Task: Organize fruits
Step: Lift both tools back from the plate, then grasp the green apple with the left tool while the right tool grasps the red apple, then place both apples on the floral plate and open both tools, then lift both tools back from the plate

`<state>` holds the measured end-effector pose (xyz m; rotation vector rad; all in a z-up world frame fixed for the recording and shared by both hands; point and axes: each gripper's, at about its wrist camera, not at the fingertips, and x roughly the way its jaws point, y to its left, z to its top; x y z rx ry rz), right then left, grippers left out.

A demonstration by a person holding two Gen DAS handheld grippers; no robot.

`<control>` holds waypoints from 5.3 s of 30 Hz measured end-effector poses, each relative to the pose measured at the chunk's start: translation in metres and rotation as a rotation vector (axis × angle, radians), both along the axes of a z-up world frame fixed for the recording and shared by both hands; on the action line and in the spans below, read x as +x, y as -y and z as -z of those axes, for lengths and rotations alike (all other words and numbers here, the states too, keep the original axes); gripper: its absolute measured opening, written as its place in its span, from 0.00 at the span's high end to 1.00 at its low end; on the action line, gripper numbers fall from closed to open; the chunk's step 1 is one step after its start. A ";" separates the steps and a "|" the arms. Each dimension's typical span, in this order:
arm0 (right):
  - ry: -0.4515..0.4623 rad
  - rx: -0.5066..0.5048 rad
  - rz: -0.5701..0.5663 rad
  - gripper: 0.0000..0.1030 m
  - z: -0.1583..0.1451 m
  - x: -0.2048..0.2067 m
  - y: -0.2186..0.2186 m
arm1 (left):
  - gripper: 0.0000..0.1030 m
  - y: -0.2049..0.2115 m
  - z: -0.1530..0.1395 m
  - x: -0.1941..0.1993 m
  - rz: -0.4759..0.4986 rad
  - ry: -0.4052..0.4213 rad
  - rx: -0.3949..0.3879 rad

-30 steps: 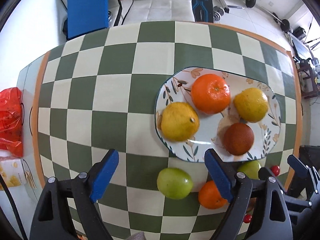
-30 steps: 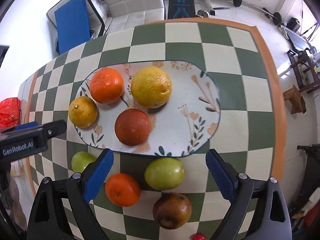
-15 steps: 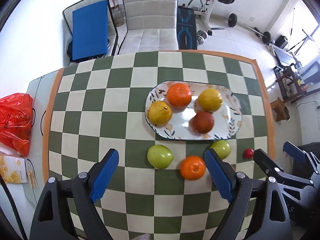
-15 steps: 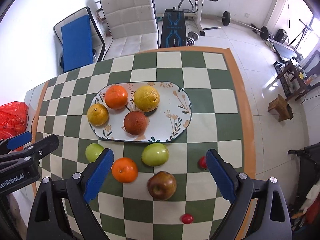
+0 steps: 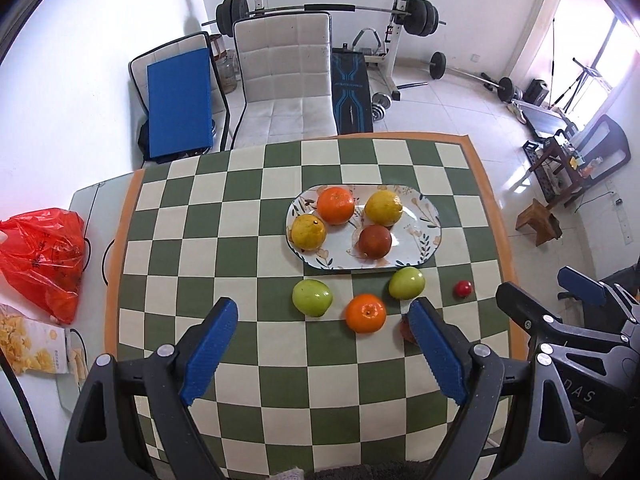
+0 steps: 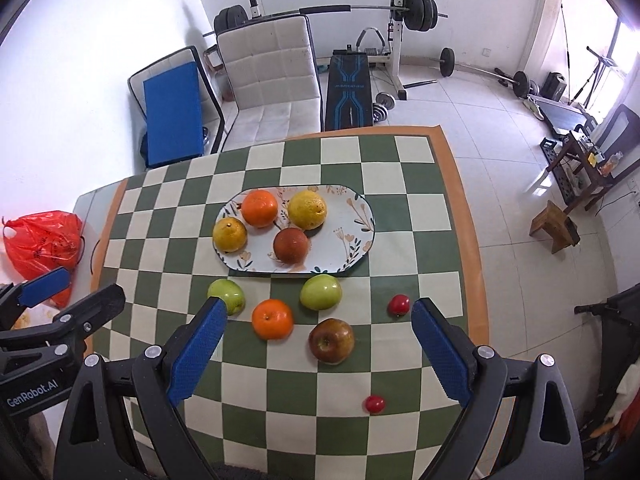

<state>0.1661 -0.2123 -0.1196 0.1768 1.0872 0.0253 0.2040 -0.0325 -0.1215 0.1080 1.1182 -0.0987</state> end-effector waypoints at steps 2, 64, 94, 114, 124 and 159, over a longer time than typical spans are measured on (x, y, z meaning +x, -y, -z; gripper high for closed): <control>0.016 -0.004 0.001 0.07 -0.010 -0.007 -0.002 | 0.15 -0.001 -0.006 -0.005 0.001 0.015 -0.001; -0.459 0.163 -0.031 0.33 0.271 0.052 -0.007 | 0.41 0.011 0.252 0.093 0.215 -0.481 0.224; -0.455 0.380 0.017 0.34 0.251 0.021 0.001 | 0.41 -0.035 0.190 0.041 -0.066 -0.434 -0.159; -0.368 0.295 0.033 0.33 0.236 0.233 0.053 | 0.41 -0.003 0.197 0.170 -0.149 -0.472 -0.160; -0.329 0.268 0.045 0.12 0.219 0.227 0.056 | 0.16 0.003 0.184 0.176 -0.154 -0.421 -0.109; -0.022 -0.003 -0.002 0.09 0.043 0.020 0.019 | 0.16 0.002 0.033 0.014 -0.069 0.016 0.002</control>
